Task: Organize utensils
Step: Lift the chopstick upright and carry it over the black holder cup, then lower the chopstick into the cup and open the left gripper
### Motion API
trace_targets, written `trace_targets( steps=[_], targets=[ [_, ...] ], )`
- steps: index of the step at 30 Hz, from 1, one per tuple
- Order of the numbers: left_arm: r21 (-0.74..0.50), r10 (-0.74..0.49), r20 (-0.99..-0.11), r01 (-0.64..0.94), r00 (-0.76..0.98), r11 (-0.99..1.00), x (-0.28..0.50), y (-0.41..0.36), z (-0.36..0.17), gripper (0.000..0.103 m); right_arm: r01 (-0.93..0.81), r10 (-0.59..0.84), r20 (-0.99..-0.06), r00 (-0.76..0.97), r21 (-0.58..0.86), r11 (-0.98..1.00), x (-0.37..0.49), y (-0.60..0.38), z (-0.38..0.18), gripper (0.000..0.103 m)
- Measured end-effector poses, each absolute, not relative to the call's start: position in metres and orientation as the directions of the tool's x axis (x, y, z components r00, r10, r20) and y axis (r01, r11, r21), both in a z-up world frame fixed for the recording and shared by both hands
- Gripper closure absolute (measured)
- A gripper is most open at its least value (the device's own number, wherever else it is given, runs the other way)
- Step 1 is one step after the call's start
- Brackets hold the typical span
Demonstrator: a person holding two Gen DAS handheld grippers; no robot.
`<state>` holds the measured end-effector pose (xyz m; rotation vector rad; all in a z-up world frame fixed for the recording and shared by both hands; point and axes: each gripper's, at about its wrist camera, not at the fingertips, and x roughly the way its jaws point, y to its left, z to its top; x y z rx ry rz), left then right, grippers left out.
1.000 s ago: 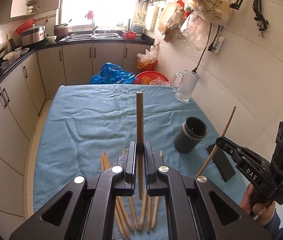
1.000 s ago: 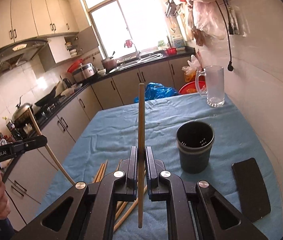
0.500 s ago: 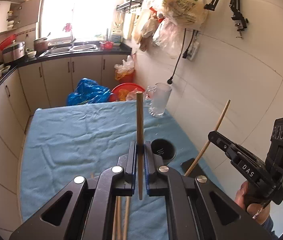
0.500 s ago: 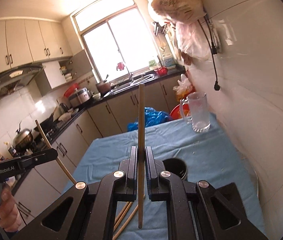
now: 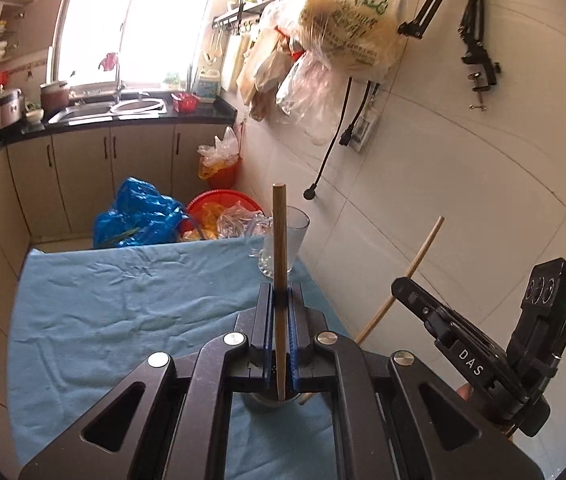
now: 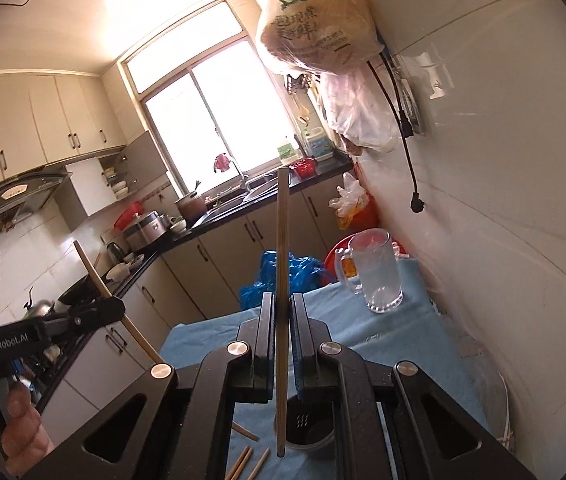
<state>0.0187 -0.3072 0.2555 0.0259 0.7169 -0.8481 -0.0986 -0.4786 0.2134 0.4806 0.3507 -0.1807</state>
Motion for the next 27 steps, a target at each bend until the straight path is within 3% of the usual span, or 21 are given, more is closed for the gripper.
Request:
trace_targets(
  steps=[14,24,26,27],
  targets=[
    [-0.315,-0.612,-0.728,0.641,0.311,0.700,0.077,-0.352,0.143,0.097,0.304,-0.009,-0.534,0.845,0.468,0.830,-0.034,-0.514,0.130,0.095],
    [-0.320,-0.602,-0.748,0.644,0.279,0.695,0.082,-0.353,0.122,0.096,0.325,0.036,-0.615,0.788,0.465,0.824,-0.018,-0.515,0.097,0.094],
    [-0.323,-0.608,-0.745,0.649,0.274,0.689,0.080,-0.352,0.125,0.084,0.332,0.024,-0.620,0.784,0.452,0.828,-0.019,-0.514,0.099,0.088],
    [-0.325,-0.611,-0.741,0.648,0.278,0.689,0.079,-0.350,0.127,0.070,0.332,0.022,-0.619,0.785,0.451,0.829,-0.019,-0.514,0.100,0.077]
  ],
)
